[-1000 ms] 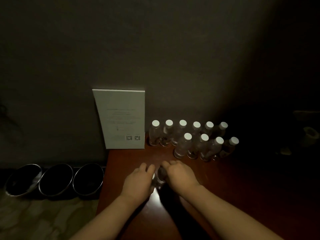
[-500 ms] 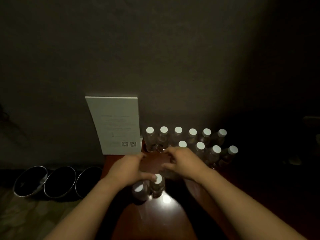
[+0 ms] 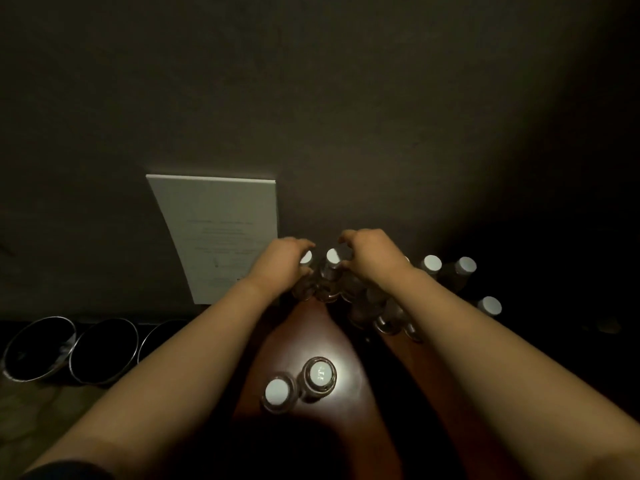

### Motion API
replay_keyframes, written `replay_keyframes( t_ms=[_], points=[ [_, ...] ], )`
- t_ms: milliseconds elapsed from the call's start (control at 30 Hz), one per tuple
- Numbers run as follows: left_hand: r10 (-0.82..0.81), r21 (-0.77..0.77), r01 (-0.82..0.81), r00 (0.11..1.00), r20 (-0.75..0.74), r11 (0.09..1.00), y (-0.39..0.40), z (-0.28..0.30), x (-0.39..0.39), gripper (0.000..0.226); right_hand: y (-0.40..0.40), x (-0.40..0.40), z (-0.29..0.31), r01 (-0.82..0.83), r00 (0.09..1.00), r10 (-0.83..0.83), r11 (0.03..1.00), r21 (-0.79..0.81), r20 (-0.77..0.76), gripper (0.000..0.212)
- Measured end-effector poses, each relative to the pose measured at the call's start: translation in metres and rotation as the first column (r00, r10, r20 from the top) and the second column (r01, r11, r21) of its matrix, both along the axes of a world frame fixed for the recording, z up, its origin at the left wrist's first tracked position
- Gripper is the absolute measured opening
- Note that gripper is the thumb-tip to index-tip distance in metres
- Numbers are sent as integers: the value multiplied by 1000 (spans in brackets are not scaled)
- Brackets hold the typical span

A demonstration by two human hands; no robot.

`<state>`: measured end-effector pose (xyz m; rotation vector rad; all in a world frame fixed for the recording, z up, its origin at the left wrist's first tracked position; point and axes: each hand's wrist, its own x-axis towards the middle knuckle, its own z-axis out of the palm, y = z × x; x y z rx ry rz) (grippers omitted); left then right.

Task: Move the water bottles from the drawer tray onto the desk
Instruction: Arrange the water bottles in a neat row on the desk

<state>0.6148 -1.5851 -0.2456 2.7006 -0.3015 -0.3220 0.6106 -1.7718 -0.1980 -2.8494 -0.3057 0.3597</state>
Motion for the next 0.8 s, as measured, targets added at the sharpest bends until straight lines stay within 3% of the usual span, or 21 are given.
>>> replay_keyframes(
  t_ms=[200,533,800],
  points=[
    [31,-43,-32,999,-22,999,8,-8,13,58,23,11,-10,-41,992,35,998,-46,-124,33],
    [58,-34,-57,998,28,998,18,-13,11,50,37,13,-10,-49,995,54,997,54,-87,20],
    [26,-22,-25,997,72,999,19,-11,7,48,39,8,-6,-50,993,53,998,32,-107,32]
  ],
)
